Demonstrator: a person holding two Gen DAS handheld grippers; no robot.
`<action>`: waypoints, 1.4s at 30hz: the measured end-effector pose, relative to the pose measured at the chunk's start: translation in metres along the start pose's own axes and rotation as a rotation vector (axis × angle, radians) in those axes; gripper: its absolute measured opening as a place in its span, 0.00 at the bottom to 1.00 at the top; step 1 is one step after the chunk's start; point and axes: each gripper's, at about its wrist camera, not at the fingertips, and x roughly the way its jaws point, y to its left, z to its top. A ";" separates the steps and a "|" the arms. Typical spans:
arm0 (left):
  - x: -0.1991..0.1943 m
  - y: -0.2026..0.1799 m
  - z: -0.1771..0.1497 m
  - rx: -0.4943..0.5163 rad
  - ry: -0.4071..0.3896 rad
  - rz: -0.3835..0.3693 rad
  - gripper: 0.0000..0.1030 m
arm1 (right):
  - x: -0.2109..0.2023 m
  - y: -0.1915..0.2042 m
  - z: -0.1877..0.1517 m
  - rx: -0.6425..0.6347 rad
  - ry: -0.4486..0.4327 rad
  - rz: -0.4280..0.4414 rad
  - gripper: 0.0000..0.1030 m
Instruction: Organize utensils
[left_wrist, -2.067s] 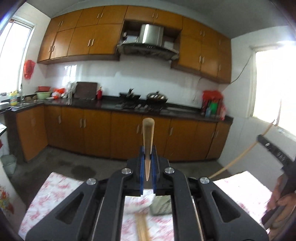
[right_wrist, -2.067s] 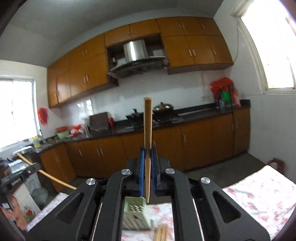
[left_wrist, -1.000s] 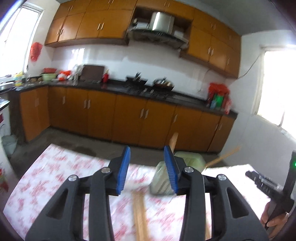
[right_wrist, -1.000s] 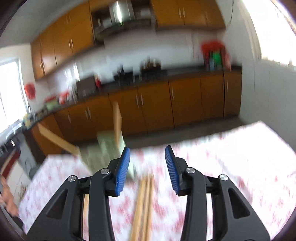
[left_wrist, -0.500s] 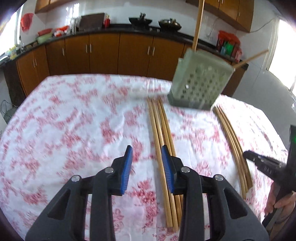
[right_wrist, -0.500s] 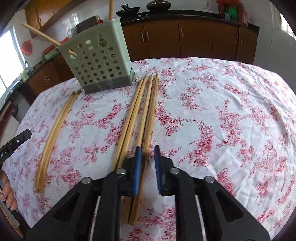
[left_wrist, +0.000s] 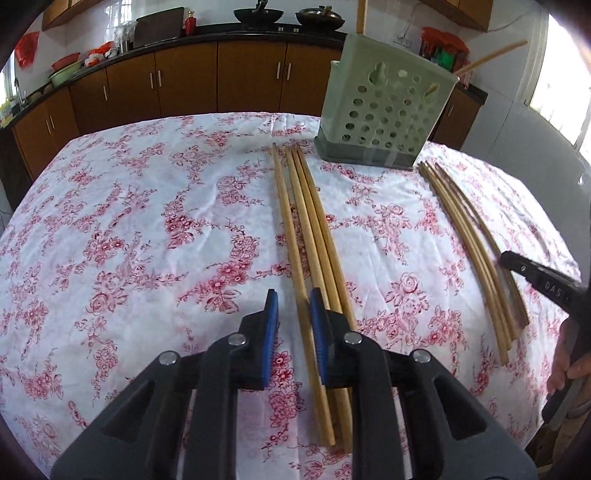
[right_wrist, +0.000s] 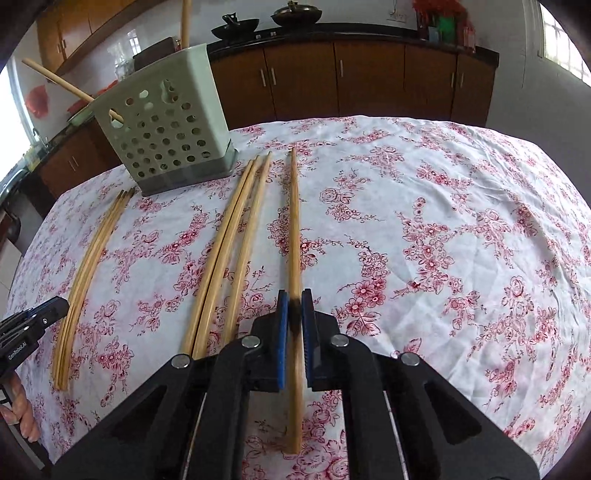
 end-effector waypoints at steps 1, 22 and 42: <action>0.000 -0.002 0.000 0.012 -0.004 0.013 0.18 | 0.003 0.003 -0.005 -0.008 0.004 -0.006 0.08; 0.007 0.053 0.011 -0.104 -0.030 0.132 0.10 | 0.003 -0.009 -0.003 -0.011 -0.027 -0.068 0.08; 0.006 0.064 0.007 -0.143 -0.040 0.082 0.10 | 0.003 -0.008 -0.004 -0.008 -0.026 -0.069 0.09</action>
